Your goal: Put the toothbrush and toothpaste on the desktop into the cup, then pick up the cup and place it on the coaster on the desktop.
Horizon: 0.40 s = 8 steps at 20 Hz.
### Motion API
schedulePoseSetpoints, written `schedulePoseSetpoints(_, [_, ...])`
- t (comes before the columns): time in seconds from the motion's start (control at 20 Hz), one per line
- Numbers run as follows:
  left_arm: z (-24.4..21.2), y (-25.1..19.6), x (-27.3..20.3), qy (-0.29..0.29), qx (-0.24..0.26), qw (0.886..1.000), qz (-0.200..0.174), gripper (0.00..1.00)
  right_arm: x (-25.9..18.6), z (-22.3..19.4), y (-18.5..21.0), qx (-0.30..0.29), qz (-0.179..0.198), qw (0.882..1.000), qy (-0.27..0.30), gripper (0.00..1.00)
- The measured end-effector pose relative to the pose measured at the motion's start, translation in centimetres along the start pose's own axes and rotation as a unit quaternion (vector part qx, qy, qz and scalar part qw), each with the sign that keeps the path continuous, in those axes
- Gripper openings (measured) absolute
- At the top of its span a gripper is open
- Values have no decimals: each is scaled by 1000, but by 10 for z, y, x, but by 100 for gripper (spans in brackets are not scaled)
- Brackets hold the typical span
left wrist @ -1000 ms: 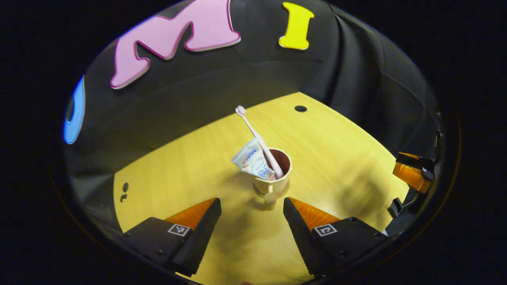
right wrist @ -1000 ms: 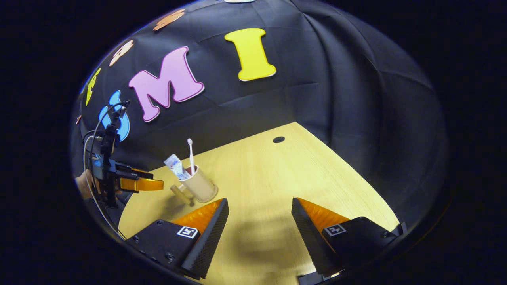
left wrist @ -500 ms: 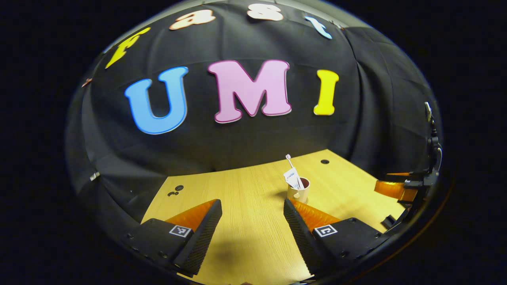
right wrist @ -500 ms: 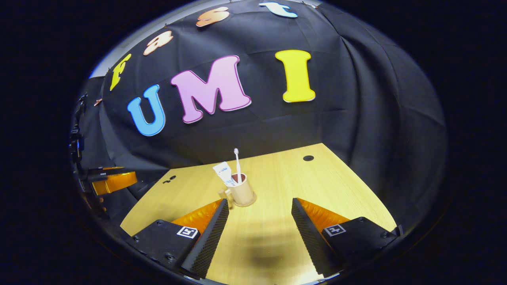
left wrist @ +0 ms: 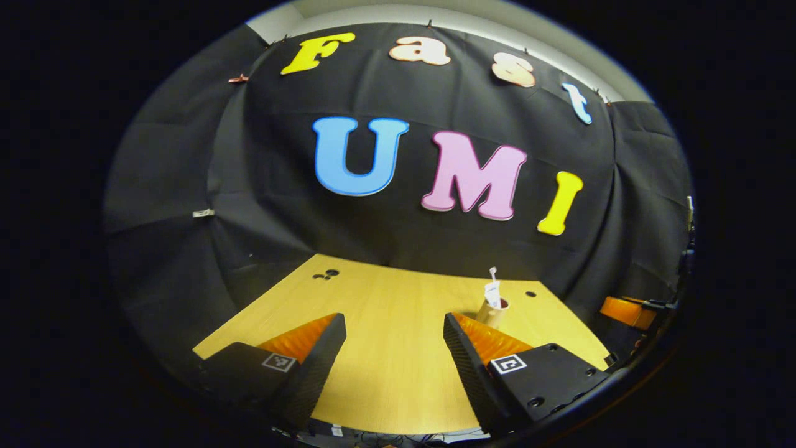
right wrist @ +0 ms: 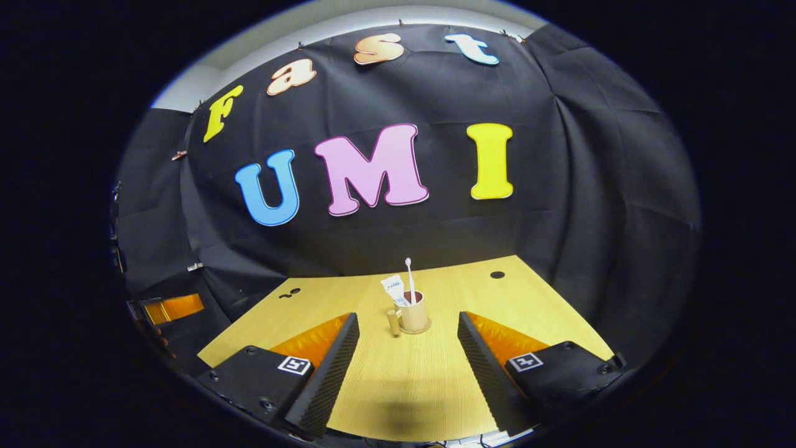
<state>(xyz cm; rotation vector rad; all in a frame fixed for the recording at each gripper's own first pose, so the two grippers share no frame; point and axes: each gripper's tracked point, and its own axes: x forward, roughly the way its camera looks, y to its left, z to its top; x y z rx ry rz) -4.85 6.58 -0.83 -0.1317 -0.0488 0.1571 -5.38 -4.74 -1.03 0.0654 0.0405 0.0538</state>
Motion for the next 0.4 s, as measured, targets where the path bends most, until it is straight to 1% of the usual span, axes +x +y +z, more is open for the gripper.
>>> schedulePoseSetpoints(0.05, [-6, 0, -2, 1, -6, 1000, 2, 98, -8, -1, 5, 1, -6, 1000, -9, 98])
schedulePoseSetpoints(0.15, [-11, -1, -10, -5, -23, 1000, -6, 98, -21, -11, 14, -3, -10, 1000, -9, 98])
schedulePoseSetpoints(0.25, [-16, 1, -16, -5, -30, 1000, -5, 98, -32, -18, 11, -10, -24, 1000, -7, 98])
schedulePoseSetpoints(0.3, [-20, 0, -17, 0, -26, 1000, -6, 98, -37, -19, 9, -11, -31, 999, -10, 98])
schedulePoseSetpoints(0.4, [-28, -5, -16, 11, -11, 1000, -8, 98, -41, -29, 14, -11, -31, 999, 0, 98])
